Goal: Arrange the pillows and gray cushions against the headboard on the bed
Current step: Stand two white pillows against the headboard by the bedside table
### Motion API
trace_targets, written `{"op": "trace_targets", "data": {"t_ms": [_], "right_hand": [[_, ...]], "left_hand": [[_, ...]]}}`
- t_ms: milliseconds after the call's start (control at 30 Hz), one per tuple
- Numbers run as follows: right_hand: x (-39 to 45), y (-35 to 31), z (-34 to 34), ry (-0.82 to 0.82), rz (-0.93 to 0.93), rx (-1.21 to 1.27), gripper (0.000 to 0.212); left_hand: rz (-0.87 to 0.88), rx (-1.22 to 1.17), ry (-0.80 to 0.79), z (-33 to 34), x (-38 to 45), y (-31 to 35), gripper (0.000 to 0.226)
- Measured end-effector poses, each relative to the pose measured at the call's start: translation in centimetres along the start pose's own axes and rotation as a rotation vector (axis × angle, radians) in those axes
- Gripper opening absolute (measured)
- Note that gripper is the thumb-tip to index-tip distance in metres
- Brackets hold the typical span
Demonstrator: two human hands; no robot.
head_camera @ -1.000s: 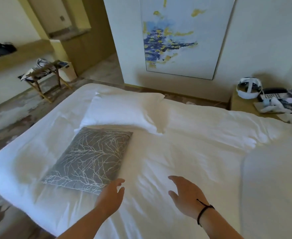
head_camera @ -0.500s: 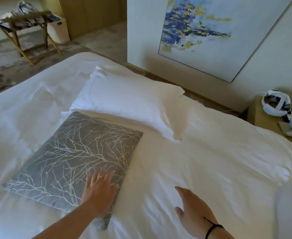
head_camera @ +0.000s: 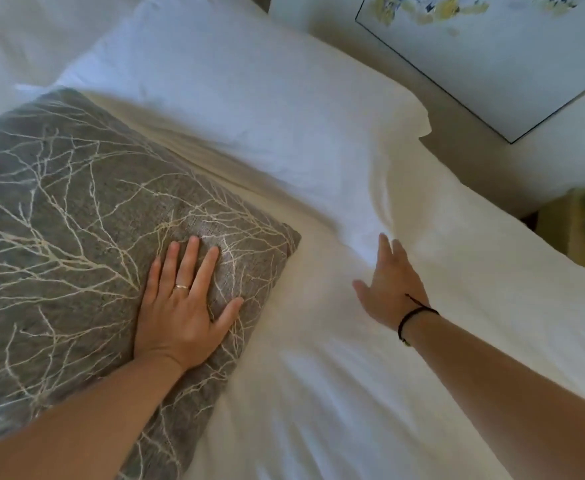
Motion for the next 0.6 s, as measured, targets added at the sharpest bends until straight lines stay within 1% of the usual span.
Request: {"op": "trace_targets", "data": {"t_ms": [67,133,267,333,400,433,500,533,567,600], "right_hand": [[3.8,-0.3,-0.2,0.087,0.020,0.016,0.097],[6.9,-0.8,0.0,0.135,0.038,0.068,0.102],[10.6,-1.8,1.3,0.130,0.100,0.077,0.113],[11.6,-2.1,2.0,0.141,0.119,0.042,0.112],[12.2,-2.1,2.4,0.194,0.111,-0.028,0.099],[12.5,-2.0,2.5,0.232,0.096,-0.063,0.084],[13.0,-1.7,2.3,0.307,0.052,-0.080,0.045],[13.1,-1.5,2.1,0.324,0.030,-0.064,0.031],[13.1,-1.3,1.9,0.330,0.003,-0.046,0.026],[13.0,-1.1,1.7,0.325,-0.023,-0.039,0.027]], "left_hand": [[0.013,-0.012,0.017,0.9,0.1,-0.2,0.087],[0.026,-0.030,0.037,1.3,0.1,-0.2,0.087],[0.050,-0.048,0.082,2.0,0.2,-0.3,0.087],[0.053,-0.043,0.088,2.3,0.3,-0.4,0.087],[0.056,-0.032,0.083,2.5,0.3,-0.5,0.087],[0.056,-0.029,0.080,2.5,0.2,-0.5,0.087],[0.057,-0.031,0.078,2.5,0.3,-0.5,0.087],[0.059,-0.031,0.079,2.5,0.3,-0.5,0.087],[0.061,-0.030,0.079,2.5,0.4,-0.5,0.087],[0.063,-0.028,0.077,2.6,0.4,-0.6,0.087]]}}
Point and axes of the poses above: each hand's wrist, its own x-axis towards the middle knuckle, its own z-axis out of the palm, y = z × x, the point moved 2 cm from there along x, towards the middle knuckle, and after that the axes turned 1 degree about y, right-handed, at the moved point
